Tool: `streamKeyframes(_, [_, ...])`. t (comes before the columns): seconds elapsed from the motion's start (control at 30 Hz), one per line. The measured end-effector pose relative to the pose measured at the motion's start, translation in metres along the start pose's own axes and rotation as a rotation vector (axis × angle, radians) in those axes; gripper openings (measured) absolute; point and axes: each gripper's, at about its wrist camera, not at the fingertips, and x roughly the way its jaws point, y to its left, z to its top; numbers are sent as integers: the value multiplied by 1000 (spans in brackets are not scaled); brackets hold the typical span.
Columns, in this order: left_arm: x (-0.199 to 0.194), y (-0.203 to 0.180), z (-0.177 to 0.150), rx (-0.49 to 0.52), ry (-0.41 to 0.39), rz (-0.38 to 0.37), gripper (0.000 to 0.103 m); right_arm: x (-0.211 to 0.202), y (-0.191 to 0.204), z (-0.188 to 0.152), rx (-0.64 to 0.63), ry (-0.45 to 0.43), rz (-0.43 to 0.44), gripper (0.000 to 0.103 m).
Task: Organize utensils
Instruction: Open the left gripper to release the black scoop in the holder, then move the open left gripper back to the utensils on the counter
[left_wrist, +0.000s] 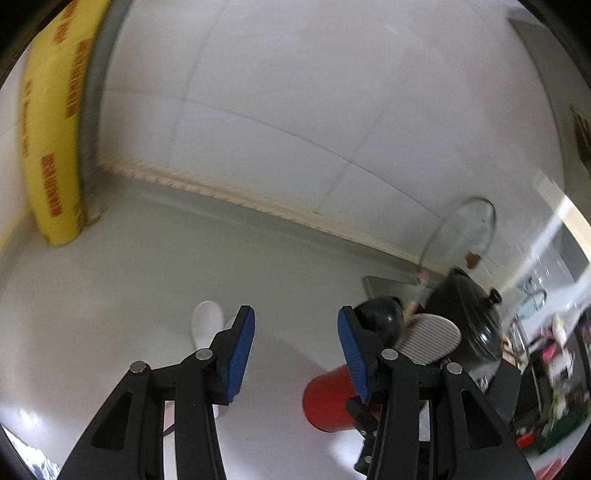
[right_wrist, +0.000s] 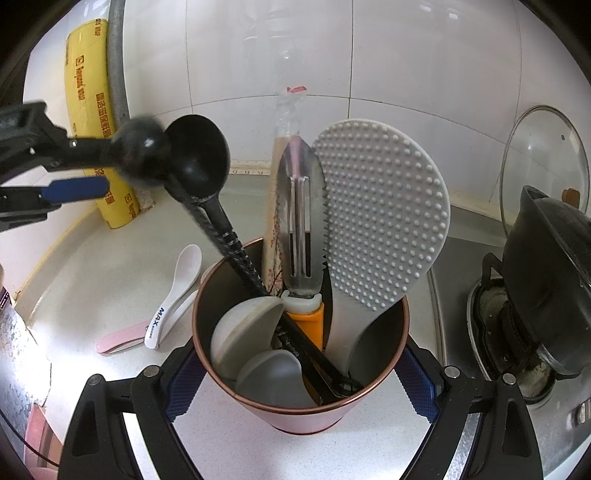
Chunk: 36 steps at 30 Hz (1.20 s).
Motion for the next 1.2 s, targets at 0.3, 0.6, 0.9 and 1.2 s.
streamKeyframes(0.3, [10, -15, -8, 58, 45, -36, 48, -3, 0, 0, 0, 2, -5, 93])
streamKeyframes(0.6, [-3, 24, -16, -11, 42, 80, 48, 0, -1, 1, -2, 3, -4, 93])
streamKeyframes(0.9, [-8, 85, -34, -123, 89, 335, 48, 0, -1, 1, -2, 3, -3, 93])
streamKeyframes(1.2, [-13, 146, -63, -280, 181, 491, 51, 0, -1, 1, -3, 3, -5, 93])
